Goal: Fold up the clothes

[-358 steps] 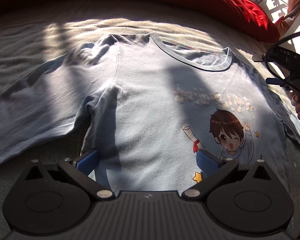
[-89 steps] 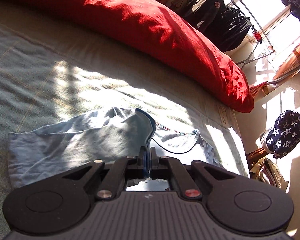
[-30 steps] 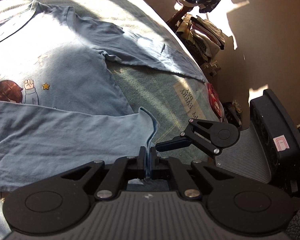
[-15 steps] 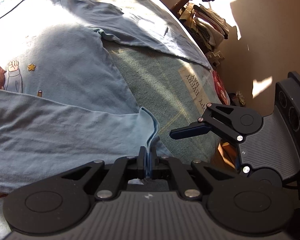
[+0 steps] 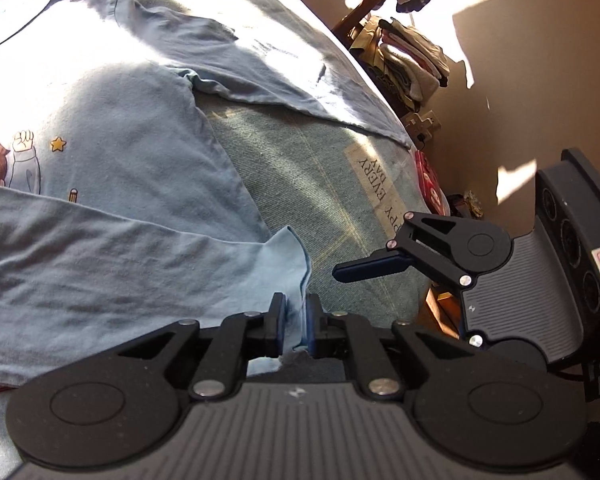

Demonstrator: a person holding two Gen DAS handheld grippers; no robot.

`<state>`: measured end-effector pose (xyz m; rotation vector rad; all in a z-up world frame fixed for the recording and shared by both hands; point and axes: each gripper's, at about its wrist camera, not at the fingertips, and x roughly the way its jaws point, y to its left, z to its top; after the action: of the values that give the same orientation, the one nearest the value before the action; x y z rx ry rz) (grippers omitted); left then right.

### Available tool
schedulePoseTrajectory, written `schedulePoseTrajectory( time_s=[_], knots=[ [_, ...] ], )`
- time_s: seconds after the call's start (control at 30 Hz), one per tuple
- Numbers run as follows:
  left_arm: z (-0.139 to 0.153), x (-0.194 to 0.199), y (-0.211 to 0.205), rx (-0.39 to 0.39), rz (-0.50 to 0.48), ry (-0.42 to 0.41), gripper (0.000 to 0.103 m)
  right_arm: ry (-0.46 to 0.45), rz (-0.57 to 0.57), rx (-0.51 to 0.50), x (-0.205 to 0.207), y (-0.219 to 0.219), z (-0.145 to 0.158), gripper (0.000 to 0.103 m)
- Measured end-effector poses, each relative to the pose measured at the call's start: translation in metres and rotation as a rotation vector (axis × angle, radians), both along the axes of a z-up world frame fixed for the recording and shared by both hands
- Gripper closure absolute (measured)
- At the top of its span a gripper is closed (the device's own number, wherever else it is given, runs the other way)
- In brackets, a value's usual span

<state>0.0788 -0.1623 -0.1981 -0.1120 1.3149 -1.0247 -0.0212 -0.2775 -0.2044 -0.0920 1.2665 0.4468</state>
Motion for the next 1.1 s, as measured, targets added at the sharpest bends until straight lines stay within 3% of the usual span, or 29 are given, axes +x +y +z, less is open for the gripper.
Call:
schedulePoseTrajectory(
  time_s=[0.2, 0.33, 0.53, 0.73, 0.93, 1.1],
  knots=[
    [0.013, 0.008, 0.026, -0.016, 0.044, -0.020, 0.080, 0.009, -0.011, -0.027, 0.000, 0.000, 0.004, 0.000],
    [0.015, 0.004, 0.045, 0.013, 0.055, -0.029, 0.073, 0.017, -0.039, -0.016, 0.000, 0.001, 0.005, 0.000],
    [0.003, -0.003, 0.086, 0.182, 0.120, -0.115, 0.067, -0.028, -0.007, 0.003, 0.006, 0.021, 0.012, 0.001],
    [-0.004, -0.002, 0.132, 0.316, 0.254, -0.199, 0.067, -0.094, 0.231, -0.135, 0.008, 0.063, 0.000, 0.042],
    [-0.011, 0.017, 0.176, 0.392, 0.456, -0.271, 0.067, -0.108, 0.312, -0.138, 0.011, 0.087, 0.002, 0.046],
    [-0.023, 0.038, 0.206, 0.297, 0.581, -0.249, 0.066, -0.111, 0.304, -0.134, 0.023, 0.098, 0.003, 0.045]
  ],
)
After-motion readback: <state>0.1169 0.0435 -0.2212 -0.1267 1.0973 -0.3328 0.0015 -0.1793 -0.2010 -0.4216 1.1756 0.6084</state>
